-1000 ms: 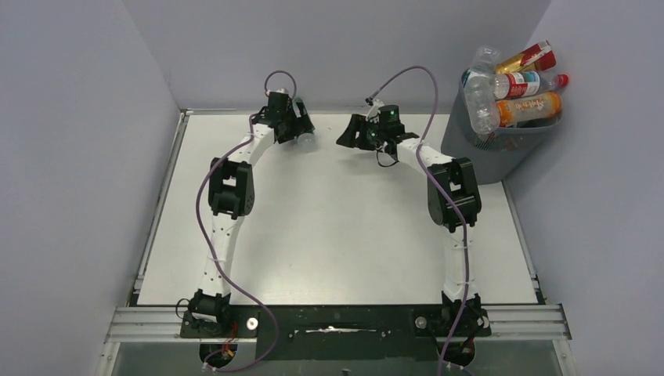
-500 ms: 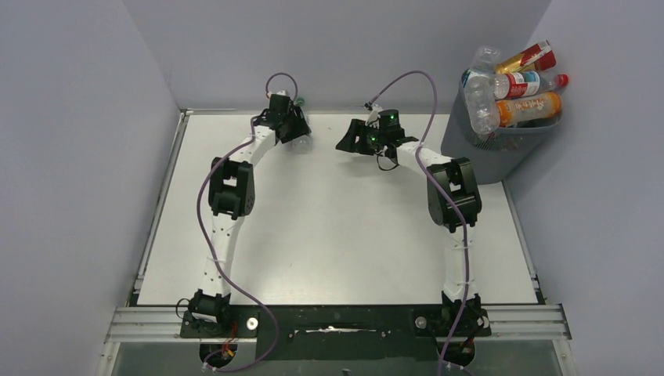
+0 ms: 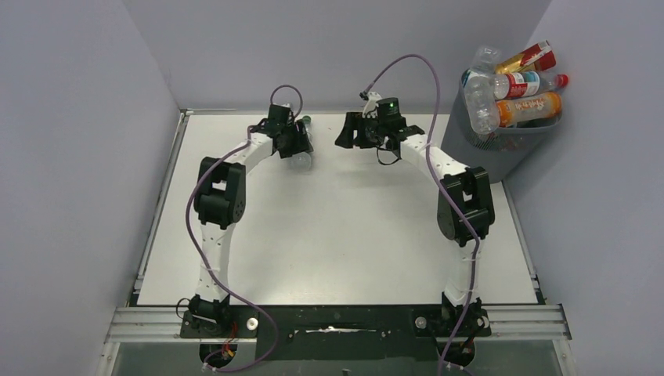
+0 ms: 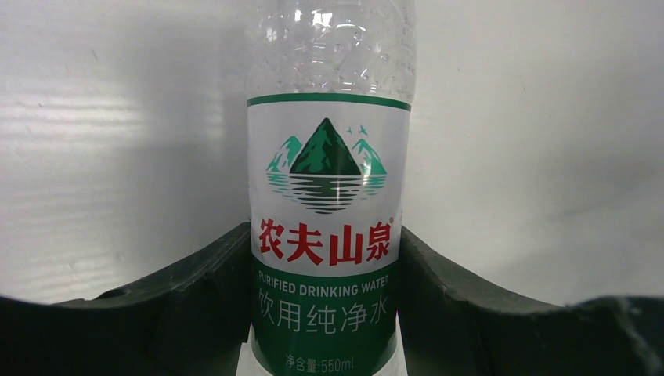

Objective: Put the plastic bottles in the bin
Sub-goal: Pick up the plastic bottle at the center of the board.

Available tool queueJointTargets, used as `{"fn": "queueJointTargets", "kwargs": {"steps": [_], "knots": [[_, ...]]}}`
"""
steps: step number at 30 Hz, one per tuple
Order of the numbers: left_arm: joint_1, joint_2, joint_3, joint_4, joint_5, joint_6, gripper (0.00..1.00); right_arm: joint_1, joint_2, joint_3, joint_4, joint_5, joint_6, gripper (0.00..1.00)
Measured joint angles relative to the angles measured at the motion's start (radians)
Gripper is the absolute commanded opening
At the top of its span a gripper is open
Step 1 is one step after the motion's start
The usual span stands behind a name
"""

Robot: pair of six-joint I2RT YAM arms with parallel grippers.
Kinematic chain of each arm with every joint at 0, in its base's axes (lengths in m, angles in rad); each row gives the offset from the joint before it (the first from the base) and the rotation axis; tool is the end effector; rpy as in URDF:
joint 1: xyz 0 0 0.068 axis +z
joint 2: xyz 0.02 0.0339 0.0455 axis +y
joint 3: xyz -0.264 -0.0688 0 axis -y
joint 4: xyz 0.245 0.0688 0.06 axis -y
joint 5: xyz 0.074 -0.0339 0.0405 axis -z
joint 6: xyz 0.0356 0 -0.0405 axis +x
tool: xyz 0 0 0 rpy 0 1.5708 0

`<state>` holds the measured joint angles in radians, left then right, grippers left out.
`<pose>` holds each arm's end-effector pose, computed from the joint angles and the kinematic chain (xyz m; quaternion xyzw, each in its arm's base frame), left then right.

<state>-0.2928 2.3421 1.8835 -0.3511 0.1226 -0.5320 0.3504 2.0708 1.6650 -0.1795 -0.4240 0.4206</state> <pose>0.5021 -0.1559 0.1690 -0.0880 0.9228 -0.2007 0.3169 0.4496 0.1799 0.2448 -0.0693 0.8643 0.3457 0.3588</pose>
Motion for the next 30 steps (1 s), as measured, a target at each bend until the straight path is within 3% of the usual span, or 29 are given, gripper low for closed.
{"fn": "queueJointTargets", "kwargs": {"steps": [8, 16, 30], "knots": [[-0.020, -0.161, -0.196, 0.055, 0.075, 0.011, 0.50, 0.018, -0.190, -0.028, -0.156, 0.109, -0.093, 0.66], [-0.023, -0.298, -0.265, 0.135, 0.182, 0.004, 0.50, 0.058, -0.434, -0.318, -0.153, 0.155, -0.100, 0.67], [-0.026, -0.539, -0.509, 0.305, 0.384, -0.051, 0.49, 0.194, -0.513, -0.639, -0.096, 0.188, -0.037, 0.70]]}}
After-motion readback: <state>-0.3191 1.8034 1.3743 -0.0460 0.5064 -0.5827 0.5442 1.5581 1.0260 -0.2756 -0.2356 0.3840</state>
